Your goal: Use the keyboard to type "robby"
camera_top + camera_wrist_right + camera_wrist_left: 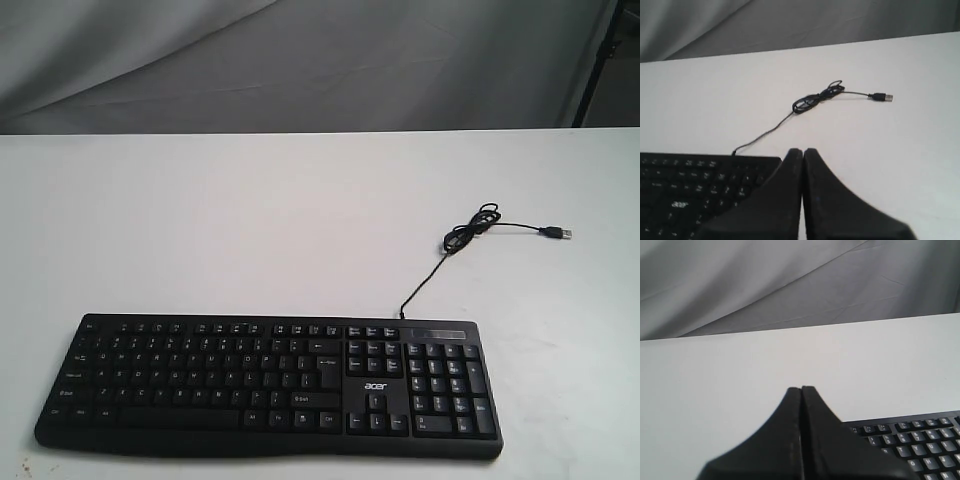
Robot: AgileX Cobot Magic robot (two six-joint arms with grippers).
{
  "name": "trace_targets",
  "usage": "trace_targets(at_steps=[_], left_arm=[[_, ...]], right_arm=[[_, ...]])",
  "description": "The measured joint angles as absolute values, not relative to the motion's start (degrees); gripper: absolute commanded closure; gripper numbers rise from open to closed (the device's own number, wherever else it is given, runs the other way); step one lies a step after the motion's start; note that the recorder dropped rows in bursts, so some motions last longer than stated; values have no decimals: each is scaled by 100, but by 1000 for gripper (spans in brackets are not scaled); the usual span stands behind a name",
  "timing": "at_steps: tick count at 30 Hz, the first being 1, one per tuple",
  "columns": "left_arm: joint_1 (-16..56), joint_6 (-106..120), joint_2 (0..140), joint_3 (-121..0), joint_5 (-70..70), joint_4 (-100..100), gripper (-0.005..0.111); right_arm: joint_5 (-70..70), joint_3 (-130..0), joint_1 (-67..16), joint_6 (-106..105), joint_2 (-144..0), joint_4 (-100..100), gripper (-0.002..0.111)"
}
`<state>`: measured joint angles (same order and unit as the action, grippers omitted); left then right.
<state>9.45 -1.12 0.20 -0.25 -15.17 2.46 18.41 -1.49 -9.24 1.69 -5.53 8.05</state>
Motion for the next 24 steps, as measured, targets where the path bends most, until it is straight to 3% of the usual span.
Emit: trace_targets(at_steps=[6,16,20,24], left_arm=[[945,-112,20,-25,-1517,246,107],[945,-112,20,-25,-1517,246,107],[945,-112,20,-25,-1517,246,107],[945,-112,20,-25,-1517,246,107]], right_arm=[[2066,-1383,-924,169,-997,631,108],[2804,-3633,-955,169,-3178,471,108],[2875,-3945,-1352,481,-3928,607,108],[3031,-4001,-2306,610,-4702,702,108]])
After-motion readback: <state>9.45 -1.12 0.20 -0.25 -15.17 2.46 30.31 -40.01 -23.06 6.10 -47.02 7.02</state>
